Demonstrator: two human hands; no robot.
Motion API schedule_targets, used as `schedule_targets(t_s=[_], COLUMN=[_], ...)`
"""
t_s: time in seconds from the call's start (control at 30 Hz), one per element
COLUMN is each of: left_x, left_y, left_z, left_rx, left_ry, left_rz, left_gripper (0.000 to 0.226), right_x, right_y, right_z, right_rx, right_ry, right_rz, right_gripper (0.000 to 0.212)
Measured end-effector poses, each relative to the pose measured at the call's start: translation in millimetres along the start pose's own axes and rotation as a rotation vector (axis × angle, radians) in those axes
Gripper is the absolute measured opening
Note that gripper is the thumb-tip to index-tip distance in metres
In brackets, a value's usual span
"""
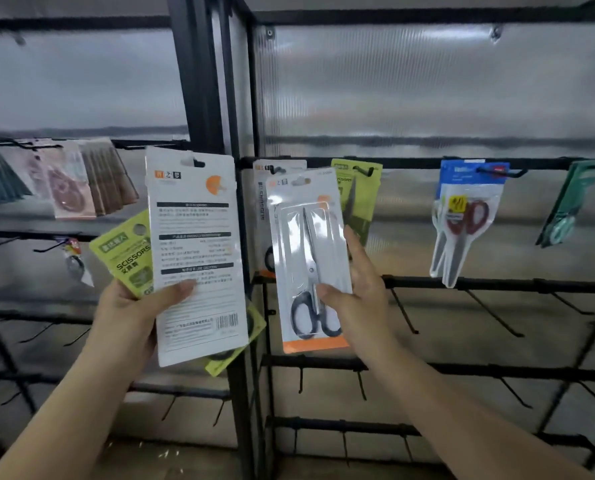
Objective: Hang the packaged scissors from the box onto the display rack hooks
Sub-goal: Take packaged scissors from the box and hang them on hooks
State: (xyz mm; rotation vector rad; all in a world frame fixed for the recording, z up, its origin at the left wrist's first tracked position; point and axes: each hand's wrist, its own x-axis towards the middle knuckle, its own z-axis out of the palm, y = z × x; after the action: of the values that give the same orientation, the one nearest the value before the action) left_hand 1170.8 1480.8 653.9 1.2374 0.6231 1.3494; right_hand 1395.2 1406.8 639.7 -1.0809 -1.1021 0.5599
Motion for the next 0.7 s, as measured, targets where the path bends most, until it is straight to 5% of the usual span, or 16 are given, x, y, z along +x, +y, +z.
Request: schedule_targets(t_s=[0.13, 0.7], left_x=[7, 11], left_y=[-1, 3], left_z=[-5, -7], left_rx=[-0.030, -0.056], left_ry=[-0.027, -0.086], left_rz=[-0.009, 0.001], left_gripper=[0.064, 0.036], right_x=[6, 38], right_y=[-9, -14], right_z=[13, 35], right_rx=[-0.032, -0.197], right_ry=[0.002, -0.035], right_rz=[-0.029, 0.032], right_gripper=[0.078, 0.078])
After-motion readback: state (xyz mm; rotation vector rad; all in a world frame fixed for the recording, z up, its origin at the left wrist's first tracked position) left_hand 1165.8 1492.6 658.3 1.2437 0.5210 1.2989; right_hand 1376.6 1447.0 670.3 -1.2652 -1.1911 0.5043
